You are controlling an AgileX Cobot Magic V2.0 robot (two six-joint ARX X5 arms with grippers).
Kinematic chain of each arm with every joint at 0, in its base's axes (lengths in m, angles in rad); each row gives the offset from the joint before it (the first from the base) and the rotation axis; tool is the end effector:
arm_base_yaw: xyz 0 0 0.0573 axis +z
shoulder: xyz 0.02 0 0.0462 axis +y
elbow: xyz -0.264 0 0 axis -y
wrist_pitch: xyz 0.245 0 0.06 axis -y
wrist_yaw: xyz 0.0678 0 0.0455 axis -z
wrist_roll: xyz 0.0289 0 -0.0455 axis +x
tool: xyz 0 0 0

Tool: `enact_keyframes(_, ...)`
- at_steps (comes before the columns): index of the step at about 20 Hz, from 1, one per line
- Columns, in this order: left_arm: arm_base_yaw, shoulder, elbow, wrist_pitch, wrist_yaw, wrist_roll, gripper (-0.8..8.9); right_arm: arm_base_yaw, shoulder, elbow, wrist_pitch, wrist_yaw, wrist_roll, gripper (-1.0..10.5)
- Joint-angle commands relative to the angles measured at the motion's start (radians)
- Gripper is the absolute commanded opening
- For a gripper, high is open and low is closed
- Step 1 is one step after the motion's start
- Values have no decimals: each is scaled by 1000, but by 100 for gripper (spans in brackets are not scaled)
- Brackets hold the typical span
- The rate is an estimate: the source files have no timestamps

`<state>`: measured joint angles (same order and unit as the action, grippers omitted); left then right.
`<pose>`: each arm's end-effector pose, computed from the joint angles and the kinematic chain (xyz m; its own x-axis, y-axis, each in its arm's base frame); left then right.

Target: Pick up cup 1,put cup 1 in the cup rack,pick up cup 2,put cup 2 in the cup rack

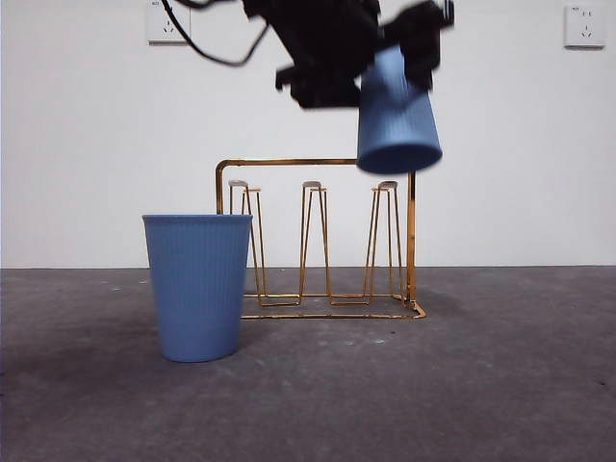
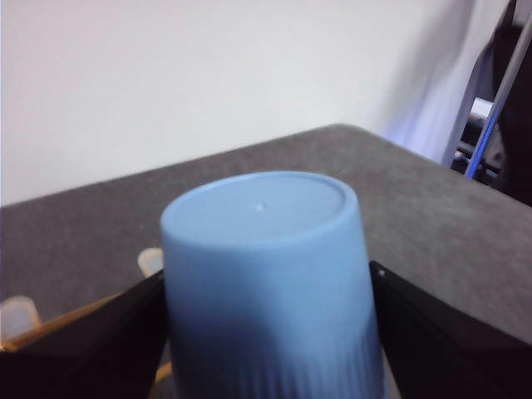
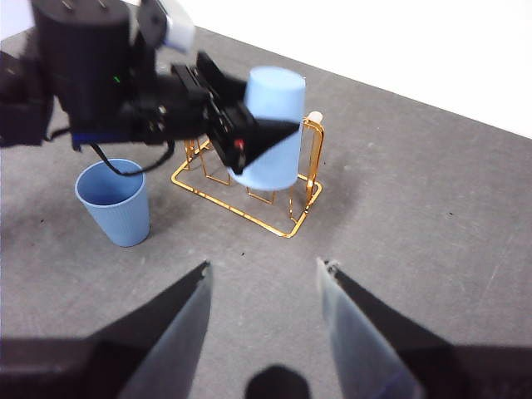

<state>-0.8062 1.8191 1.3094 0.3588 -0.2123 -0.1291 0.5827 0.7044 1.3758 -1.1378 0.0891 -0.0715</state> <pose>0.2972 -0.3010 0.2778 0.8211 -0.5516 -0.1470 0.5432 0.8341 -0.0959 0.0512 0.0306 0.4304 0.7918 0.4153 -0.4479 -0.5073 0.8555 -0.1037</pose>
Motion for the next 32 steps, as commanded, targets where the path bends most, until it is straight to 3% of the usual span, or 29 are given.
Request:
enact_keyframes(1,-2,31,3,17,-4,7,-7,0,-2,-4,5,2,-5,221)
enact_keyframes(6,0,75,3,40,-53,-1,-7,0,-2,-4,-13,6,-8,220)
enact_keyframes(9,-12,74,5,136,-54,2,-7,0,-2,-4,-16,9,-11,220)
enact_keyframes(17,-15,74,37,89,-96,38,-7,0,-2,-4,-22,10,-14,220)
enact_keyframes(22,-4,76,37,136,-102,62,-7,0,-2,-4,-22,10,-27,220)
enact_keyframes(32,22,134,37,84,-65,34,-7,0,-2,-4,-15,10,-34,218)
